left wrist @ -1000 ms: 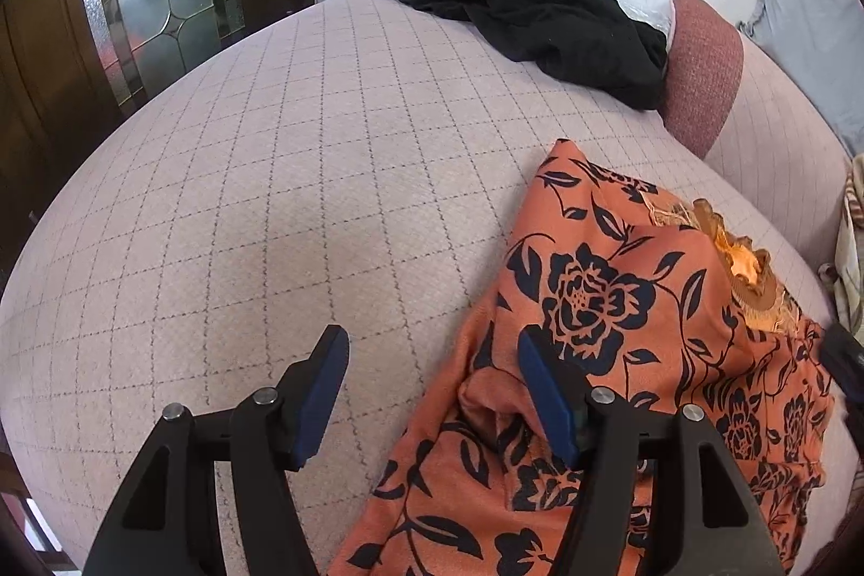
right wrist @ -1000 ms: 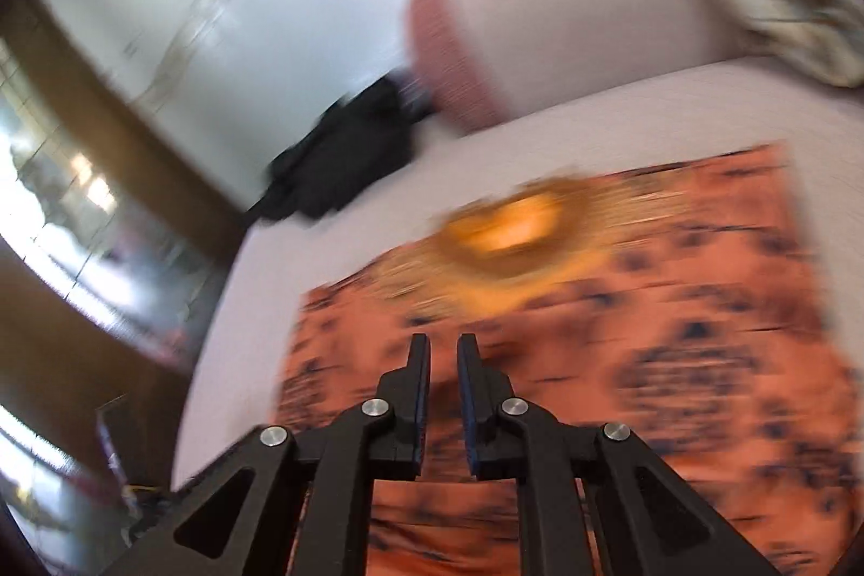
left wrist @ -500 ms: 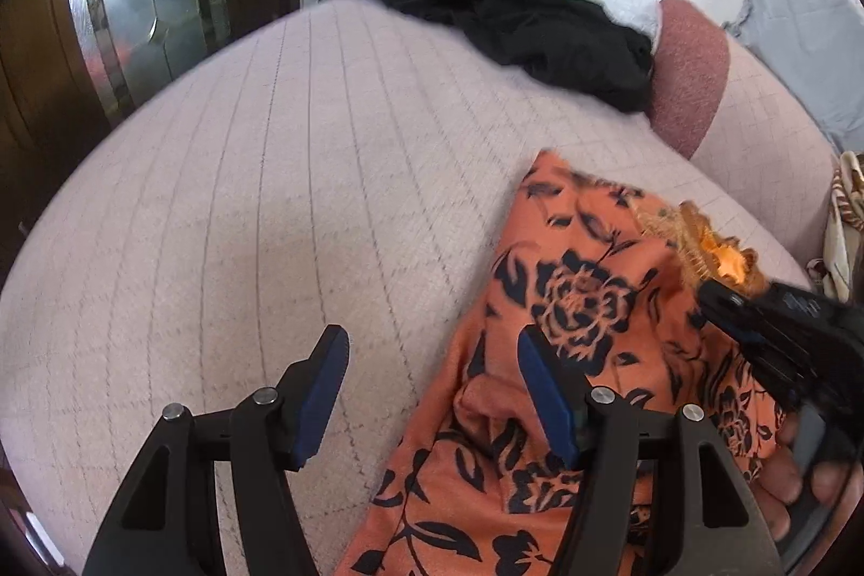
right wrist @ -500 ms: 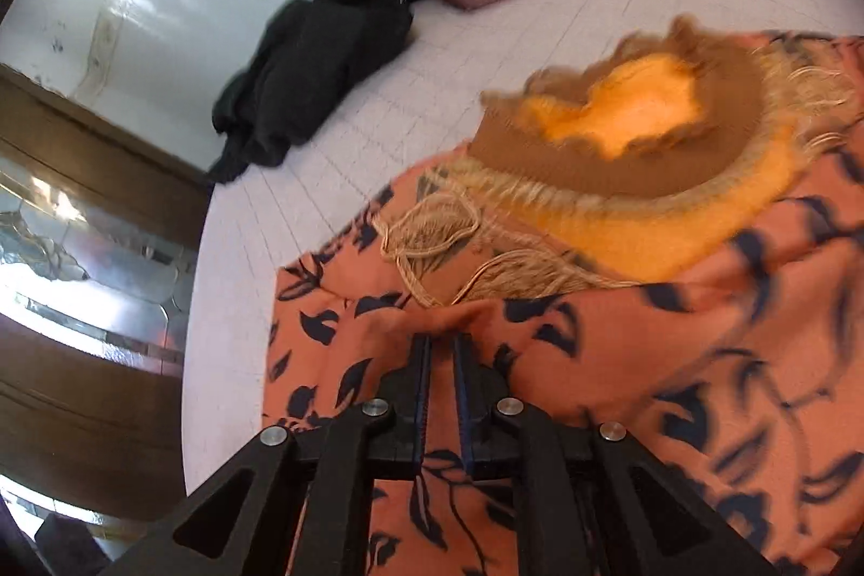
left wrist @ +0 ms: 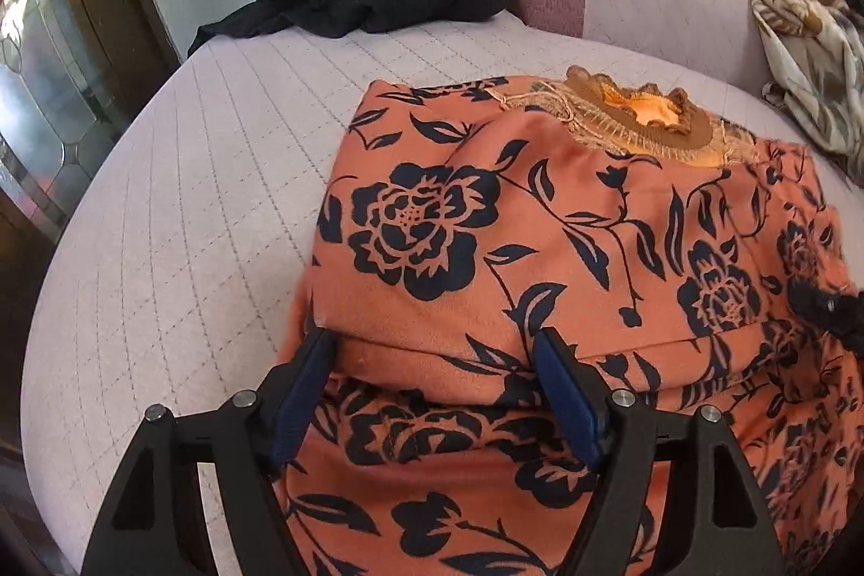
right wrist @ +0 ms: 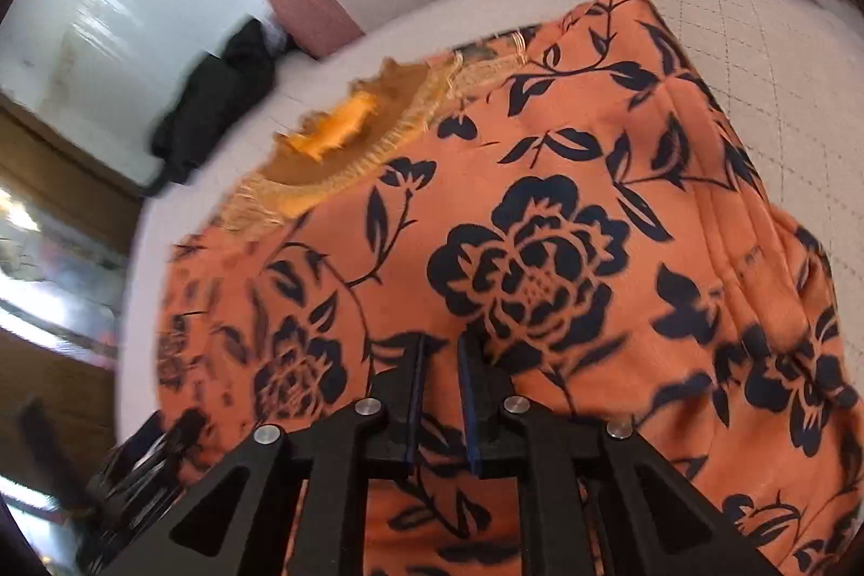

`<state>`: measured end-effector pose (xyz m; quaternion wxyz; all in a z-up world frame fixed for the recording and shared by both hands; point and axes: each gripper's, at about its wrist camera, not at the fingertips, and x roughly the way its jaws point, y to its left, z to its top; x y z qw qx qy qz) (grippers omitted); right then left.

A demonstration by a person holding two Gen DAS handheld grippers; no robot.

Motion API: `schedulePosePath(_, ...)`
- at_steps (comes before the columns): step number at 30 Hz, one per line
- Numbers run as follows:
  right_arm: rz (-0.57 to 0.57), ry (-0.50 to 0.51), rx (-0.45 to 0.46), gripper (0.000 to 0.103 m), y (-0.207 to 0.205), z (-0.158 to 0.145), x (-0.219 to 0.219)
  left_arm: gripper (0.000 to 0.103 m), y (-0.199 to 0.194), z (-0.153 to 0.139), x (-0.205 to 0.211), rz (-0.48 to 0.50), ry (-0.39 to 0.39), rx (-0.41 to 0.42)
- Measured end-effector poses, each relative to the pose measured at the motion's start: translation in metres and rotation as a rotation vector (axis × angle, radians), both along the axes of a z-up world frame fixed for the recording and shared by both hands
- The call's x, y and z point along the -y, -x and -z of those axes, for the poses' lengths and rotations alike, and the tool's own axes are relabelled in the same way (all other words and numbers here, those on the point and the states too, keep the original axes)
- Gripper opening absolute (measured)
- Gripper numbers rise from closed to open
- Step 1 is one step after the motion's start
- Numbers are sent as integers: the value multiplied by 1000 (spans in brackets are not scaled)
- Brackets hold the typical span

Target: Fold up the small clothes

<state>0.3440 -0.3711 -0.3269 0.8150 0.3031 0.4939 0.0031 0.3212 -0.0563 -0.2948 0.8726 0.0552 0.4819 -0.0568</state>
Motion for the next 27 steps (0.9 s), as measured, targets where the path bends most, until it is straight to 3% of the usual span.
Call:
schedulePosePath(3,2,20,13,15,1,-15,13,77,3,-9,-8,-38,46,49)
schedulePosePath(7,118,52,83,15,-9,-35,52,77,0,-8,-4,-23,88,53)
schedulePosePath(9,184,78,86,23,-18,-28,73,77,-2,1,8,-5,37,36)
schedulePosePath(11,213,112,-4,28,-31,-6,89,77,-6,7,16,8,-18,31)
schedulePosePath(13,237,51,22,28,-30,1,99,78,-5,7,22,16,-43,43)
schedulePosePath(22,110,74,101,29,20,-48,58,78,4,-11,5,-11,14,92)
schedulePosePath(23,94,98,98,31,24,-47,51,78,4,-12,6,-11,15,97)
schedulePosePath(25,74,134,50,50,25,-32,38,78,4,-13,7,-7,19,108)
schedulePosePath(27,72,157,38,55,27,-21,29,78,6,-15,8,0,15,117)
